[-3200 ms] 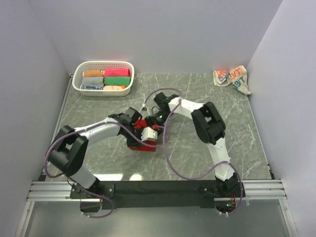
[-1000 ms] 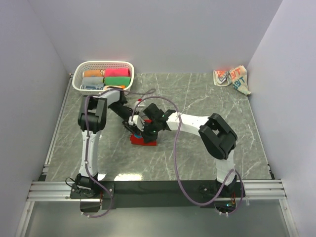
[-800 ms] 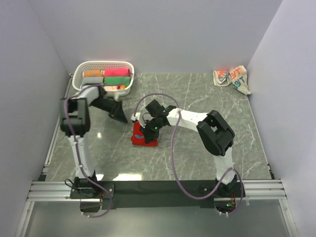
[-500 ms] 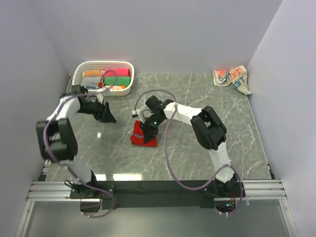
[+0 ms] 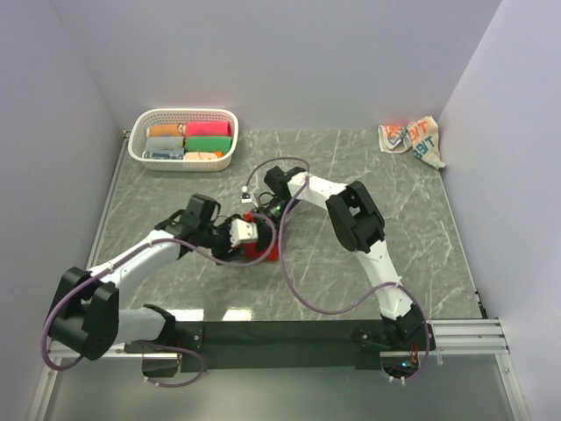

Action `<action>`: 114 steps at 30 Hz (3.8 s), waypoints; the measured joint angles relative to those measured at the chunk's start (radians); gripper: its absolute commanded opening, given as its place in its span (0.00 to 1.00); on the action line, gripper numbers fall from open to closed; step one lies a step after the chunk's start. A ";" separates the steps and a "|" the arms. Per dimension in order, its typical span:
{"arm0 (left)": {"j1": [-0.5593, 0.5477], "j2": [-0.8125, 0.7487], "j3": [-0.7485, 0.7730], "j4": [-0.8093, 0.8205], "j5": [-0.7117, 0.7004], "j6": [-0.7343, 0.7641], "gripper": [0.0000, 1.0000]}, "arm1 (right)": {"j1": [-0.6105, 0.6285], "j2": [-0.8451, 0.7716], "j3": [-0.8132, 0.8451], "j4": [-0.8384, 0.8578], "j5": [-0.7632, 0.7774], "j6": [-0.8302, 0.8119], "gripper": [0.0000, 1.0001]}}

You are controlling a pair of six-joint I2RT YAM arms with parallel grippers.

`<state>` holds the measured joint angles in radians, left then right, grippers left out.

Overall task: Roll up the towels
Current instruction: Roll the towel

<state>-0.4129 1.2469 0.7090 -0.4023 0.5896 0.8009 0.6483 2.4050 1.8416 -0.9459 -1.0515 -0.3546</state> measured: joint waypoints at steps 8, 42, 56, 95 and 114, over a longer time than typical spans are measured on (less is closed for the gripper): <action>-0.135 0.093 -0.042 0.160 -0.138 0.075 0.59 | -0.008 0.047 0.032 -0.082 -0.061 0.006 0.00; 0.038 0.911 0.820 -0.761 0.213 -0.008 0.17 | -0.233 -1.020 -0.647 0.357 0.395 0.071 0.32; 0.069 1.049 0.953 -0.932 0.275 -0.016 0.25 | 0.235 -0.771 -0.722 0.645 0.809 -0.159 0.76; 0.313 -0.009 0.171 -0.255 0.148 -0.081 0.71 | 0.072 -0.273 -0.352 0.219 0.172 0.011 0.00; -0.238 0.024 -0.092 0.175 -0.158 -0.077 0.61 | 0.034 -0.131 -0.223 0.081 0.024 -0.001 0.01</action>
<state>-0.6506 1.2713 0.6167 -0.2272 0.4320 0.7242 0.6819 2.2742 1.6184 -0.8650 -1.0279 -0.3557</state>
